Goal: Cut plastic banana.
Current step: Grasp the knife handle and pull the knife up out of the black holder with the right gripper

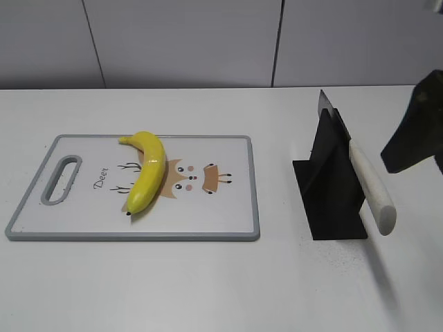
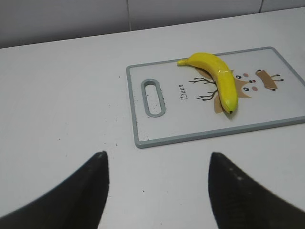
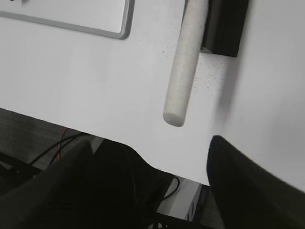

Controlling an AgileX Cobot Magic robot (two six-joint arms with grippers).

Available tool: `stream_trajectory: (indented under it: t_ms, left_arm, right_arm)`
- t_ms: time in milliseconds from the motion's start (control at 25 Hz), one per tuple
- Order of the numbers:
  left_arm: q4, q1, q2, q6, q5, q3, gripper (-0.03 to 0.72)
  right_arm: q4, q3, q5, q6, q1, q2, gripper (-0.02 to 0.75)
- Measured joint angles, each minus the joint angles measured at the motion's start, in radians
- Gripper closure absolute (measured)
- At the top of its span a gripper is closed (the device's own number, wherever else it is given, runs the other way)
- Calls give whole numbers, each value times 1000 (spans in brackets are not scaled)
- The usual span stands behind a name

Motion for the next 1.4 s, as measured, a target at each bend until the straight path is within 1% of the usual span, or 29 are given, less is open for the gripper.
stream_trajectory:
  t_ms: [120, 200, 320, 640, 760, 840, 960, 1000, 1120, 1160, 1200, 1400]
  left_arm:
    - [0, 0, 0, 0, 0, 0, 52]
    - [0, 0, 0, 0, 0, 0, 52]
    - [0, 0, 0, 0, -1, 0, 52]
    - [1, 0, 0, 0, -1, 0, 57]
    - [1, 0, 0, 0, -1, 0, 61]
    - [1, 0, 0, 0, -1, 0, 65]
    - [1, 0, 0, 0, -1, 0, 70]
    - [1, 0, 0, 0, -1, 0, 72]
    - [1, 0, 0, 0, -1, 0, 75]
    - [1, 0, 0, 0, -1, 0, 78]
    - [1, 0, 0, 0, -1, 0, 79]
    - [1, 0, 0, 0, -1, 0, 88]
  right_arm:
    - [-83, -23, -2, 54, 64, 88, 160]
    - [-135, -26, -4, 96, 90, 146, 160]
    - [-182, -26, -27, 139, 96, 218, 161]
    - [-182, -26, -138, 156, 98, 358, 163]
    - [-182, -26, -152, 161, 98, 400, 167]
    - [-182, -26, -153, 163, 98, 425, 185]
    - [-179, -26, -153, 172, 98, 445, 247]
    - [-175, -26, -152, 175, 98, 446, 280]
    - [-167, -26, -139, 180, 98, 446, 443]
    - [-160, -26, -137, 183, 98, 446, 522]
    - [-160, -26, -132, 190, 98, 446, 549]
    - [-144, -29, -118, 198, 98, 446, 549]
